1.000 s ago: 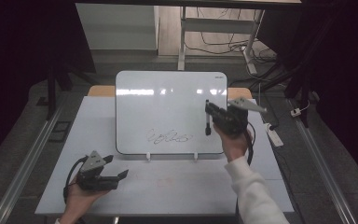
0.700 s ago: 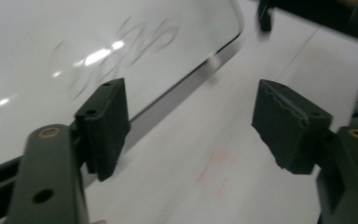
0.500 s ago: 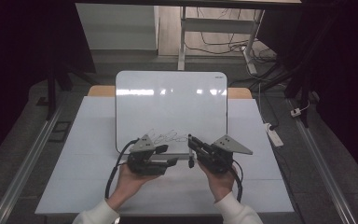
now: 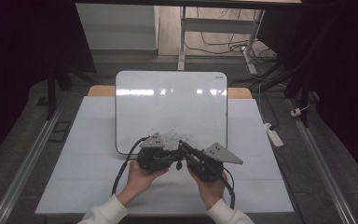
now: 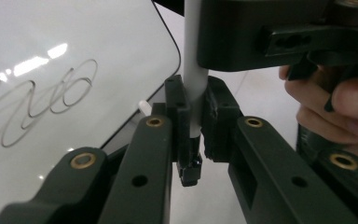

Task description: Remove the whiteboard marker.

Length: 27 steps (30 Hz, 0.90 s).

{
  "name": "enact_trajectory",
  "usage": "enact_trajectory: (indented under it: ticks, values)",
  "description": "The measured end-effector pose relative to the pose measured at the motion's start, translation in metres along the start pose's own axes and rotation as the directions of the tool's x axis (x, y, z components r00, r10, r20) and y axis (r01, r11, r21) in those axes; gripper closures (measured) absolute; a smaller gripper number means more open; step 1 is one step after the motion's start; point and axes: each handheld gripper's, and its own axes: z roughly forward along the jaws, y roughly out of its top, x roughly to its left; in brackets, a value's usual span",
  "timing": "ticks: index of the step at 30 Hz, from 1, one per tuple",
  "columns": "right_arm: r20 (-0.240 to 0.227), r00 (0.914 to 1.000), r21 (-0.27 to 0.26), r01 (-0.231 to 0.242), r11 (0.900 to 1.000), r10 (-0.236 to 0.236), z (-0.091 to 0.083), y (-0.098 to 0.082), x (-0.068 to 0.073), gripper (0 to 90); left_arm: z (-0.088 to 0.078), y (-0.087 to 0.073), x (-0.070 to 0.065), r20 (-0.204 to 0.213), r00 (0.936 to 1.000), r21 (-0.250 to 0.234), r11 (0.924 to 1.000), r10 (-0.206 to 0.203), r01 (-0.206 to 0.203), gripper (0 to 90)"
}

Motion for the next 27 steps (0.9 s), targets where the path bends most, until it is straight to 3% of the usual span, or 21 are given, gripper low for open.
enact_trajectory:
  ticks: [3, 4, 5, 6, 8, 9, 10, 11, 12, 13, 14, 16, 17, 18, 19, 20, 22, 24, 27]
  values:
    - [-0.081, 0.9964, 0.028, 0.029, 0.999, -0.027, -0.006, 0.007, -0.013, 59.3, -0.006, -0.005, 0.002, 0.053, 0.9985, 0.016, 0.9998, 0.008, -0.009, 81.1]
    - [-0.12, 0.9919, 0.052, 0.048, 0.997, -0.042, -0.01, 0.009, -0.019, 57.6, -0.01, -0.007, 0.002, 0.062, 0.9979, 0.024, 0.9995, 0.018, -0.019, 81.2]
    - [-0.181, 0.9814, 0.081, 0.08, 0.993, -0.064, -0.013, 0.011, -0.028, 56.2, -0.01, -0.007, 0.002, 0.062, 0.9979, 0.024, 0.9995, 0.018, -0.019, 81.2]
    - [-0.251, 0.9643, 0.12, 0.117, 0.986, -0.084, -0.014, 0.011, -0.036, 53.0, -0.013, -0.009, 0.002, 0.081, 0.9964, 0.031, 0.9992, 0.023, -0.025, 81.2]
    - [-0.408, 0.9089, 0.177, 0.17, 0.969, -0.085, -0.016, 0.008, -0.05, 49.4, -0.023, -0.015, 0.0, 0.164, 0.986, 0.033, 0.9989, 0.027, -0.033, 81.2]
    - [-0.443, 0.892, 0.195, 0.194, 0.961, -0.09, -0.016, 0.004, -0.054, 48.5, -0.023, -0.015, 0.0, 0.164, 0.986, 0.033, 0.9989, 0.027, -0.033, 81.2]
    - [-0.473, 0.8751, 0.207, 0.224, 0.952, -0.102, -0.016, 0.0, -0.056, 48.5, -0.026, -0.017, -0.002, 0.185, 0.9822, 0.032, 0.9988, 0.032, -0.038, 81.2]
    - [-0.473, 0.8751, 0.207, 0.224, 0.952, -0.102, -0.016, 0.0, -0.056, 48.5, -0.029, -0.019, -0.004, 0.199, 0.9793, 0.031, 0.9986, 0.035, -0.042, 81.2]
    - [-0.545, 0.8322, 0.245, 0.275, 0.93, -0.102, -0.012, -0.008, -0.057, 48.5, -0.031, -0.021, -0.006, 0.211, 0.9768, 0.029, 0.9985, 0.039, -0.047, 81.1]
    - [-0.579, 0.8095, 0.258, 0.297, 0.919, -0.099, -0.009, -0.011, -0.054, 48.6, -0.033, -0.024, -0.009, 0.243, 0.9689, 0.025, 0.9983, 0.044, -0.052, 81.1]
    - [-0.608, 0.7869, 0.263, 0.324, 0.909, -0.105, -0.006, -0.015, -0.051, 49.3, -0.034, -0.025, -0.01, 0.254, 0.966, 0.025, 0.9981, 0.048, -0.056, 81.1]
    - [-0.652, 0.7505, 0.273, 0.367, 0.889, -0.109, 0.0, -0.019, -0.042, 50.0, -0.034, -0.026, -0.012, 0.264, 0.963, 0.026, 0.9976, 0.056, -0.065, 81.1]
    - [-0.652, 0.7505, 0.273, 0.367, 0.889, -0.109, 0.0, -0.019, -0.042, 50.0, -0.034, -0.027, -0.012, 0.277, 0.959, 0.027, 0.9972, 0.059, -0.069, 81.1]
    - [-0.686, 0.7219, 0.279, 0.378, 0.883, -0.092, 0.005, -0.023, -0.035, 52.6, -0.033, -0.027, -0.013, 0.291, 0.9547, 0.029, 0.9969, 0.061, -0.073, 81.1]
    - [-0.686, 0.7219, 0.279, 0.378, 0.883, -0.092, 0.005, -0.023, -0.035, 52.6, -0.032, -0.028, -0.013, 0.297, 0.9525, 0.031, 0.9964, 0.067, -0.079, 81.1]
    - [-0.708, 0.7016, 0.283, 0.389, 0.876, -0.083, 0.008, -0.024, -0.03, 55.2, -0.032, -0.028, -0.013, 0.305, 0.9499, 0.032, 0.9961, 0.069, -0.083, 81.1]
    - [-0.729, 0.6815, 0.286, 0.393, 0.874, -0.068, 0.011, -0.026, -0.026, 58.3, -0.03, -0.029, -0.012, 0.325, 0.9431, 0.027, 0.9963, 0.068, -0.081, 81.1]
    - [-0.74, 0.6695, 0.294, 0.403, 0.866, -0.061, 0.013, -0.027, -0.023, 61.9, -0.029, -0.029, -0.012, 0.332, 0.94, 0.023, 0.9957, 0.077, -0.089, 81.1]
    - [-0.751, 0.6581, 0.302, 0.409, 0.861, -0.049, 0.015, -0.029, -0.021, 68.7, -0.027, -0.028, -0.012, 0.36, 0.9299, 0.01, 0.9962, 0.078, -0.087, 81.1]
